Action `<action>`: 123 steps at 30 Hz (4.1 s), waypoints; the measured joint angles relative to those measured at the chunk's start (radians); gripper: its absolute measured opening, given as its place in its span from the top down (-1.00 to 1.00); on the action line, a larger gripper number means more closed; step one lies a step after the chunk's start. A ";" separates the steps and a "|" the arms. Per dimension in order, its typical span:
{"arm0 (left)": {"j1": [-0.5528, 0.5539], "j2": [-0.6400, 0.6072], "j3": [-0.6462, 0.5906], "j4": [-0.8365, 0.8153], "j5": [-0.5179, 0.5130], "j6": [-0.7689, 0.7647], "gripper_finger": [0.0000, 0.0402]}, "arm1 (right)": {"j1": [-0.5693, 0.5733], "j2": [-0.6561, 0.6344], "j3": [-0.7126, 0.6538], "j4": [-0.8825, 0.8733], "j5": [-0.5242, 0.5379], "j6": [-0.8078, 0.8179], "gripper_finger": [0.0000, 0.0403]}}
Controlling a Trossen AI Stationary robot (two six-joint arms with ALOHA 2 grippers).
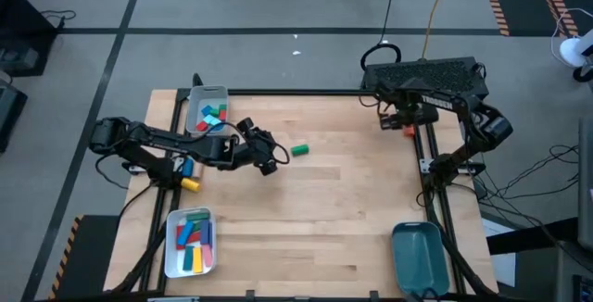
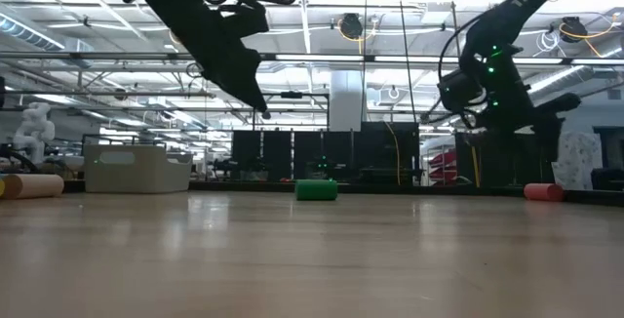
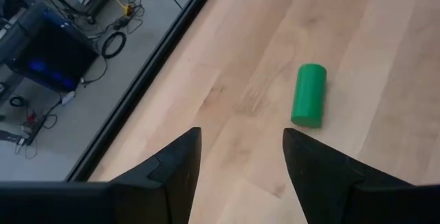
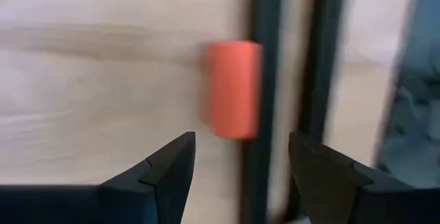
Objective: Sort blocks by size
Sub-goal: Put the orange cylindrical block into the blue green bin
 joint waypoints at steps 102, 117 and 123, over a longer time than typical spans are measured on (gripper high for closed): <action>0.000 0.000 0.001 -0.022 0.026 0.062 -0.03 | 0.569 -0.231 0.036 -0.243 -0.311 0.067 0.46; 0.000 0.000 0.002 0.058 0.027 0.129 -0.03 | 1.075 -0.458 0.036 -0.255 -0.660 0.492 0.46; 0.001 0.000 0.002 0.066 0.028 0.161 -0.03 | 1.278 -0.459 0.036 -0.197 -0.795 0.667 0.45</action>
